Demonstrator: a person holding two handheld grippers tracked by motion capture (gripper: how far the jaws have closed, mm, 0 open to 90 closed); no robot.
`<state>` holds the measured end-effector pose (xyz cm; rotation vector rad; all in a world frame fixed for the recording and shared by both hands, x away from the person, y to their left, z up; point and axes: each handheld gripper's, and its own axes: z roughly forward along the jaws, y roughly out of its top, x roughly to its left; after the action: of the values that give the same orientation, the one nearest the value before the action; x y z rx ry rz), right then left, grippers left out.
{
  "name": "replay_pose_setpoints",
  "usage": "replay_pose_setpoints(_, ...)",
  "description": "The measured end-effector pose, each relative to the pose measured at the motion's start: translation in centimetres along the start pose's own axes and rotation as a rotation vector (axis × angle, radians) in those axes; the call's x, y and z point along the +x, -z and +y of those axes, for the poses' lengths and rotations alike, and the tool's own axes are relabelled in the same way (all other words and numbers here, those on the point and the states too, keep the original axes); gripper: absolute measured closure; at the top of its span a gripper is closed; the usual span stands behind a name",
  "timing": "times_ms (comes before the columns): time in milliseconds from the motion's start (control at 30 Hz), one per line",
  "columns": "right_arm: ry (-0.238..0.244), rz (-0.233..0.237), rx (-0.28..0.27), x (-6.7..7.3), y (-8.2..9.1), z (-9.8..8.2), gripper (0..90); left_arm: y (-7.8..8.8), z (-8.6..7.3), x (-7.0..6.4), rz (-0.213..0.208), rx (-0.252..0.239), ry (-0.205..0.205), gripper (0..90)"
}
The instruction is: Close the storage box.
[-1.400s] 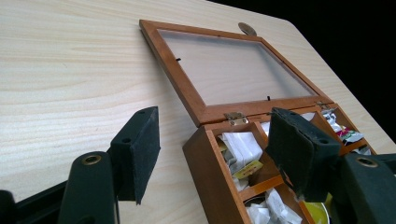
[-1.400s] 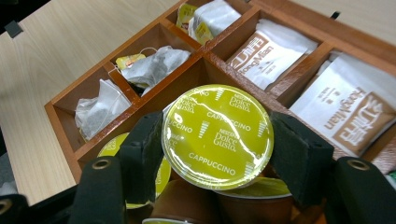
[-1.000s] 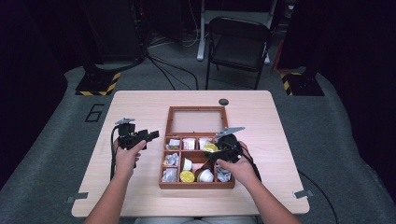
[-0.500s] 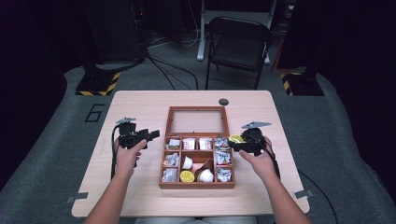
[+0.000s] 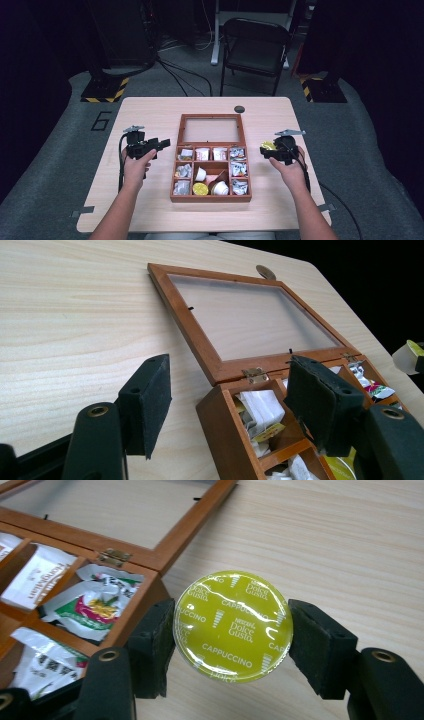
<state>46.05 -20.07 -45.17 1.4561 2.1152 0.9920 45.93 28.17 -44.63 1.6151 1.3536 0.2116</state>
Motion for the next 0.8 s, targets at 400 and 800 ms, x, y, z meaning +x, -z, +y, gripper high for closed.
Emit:
replay_pose_setpoints(400,-0.043,-0.080,0.013,-2.1,-0.5,-1.2,37.5,-0.2,0.0,-0.1,0.001,0.003,0.010,34.3)
replay_pose_setpoints(800,-0.129,-0.153,0.041,-5.0,-1.0,-2.5,37.5,0.1,0.0,0.0,0.007,0.002,0.001,34.3)
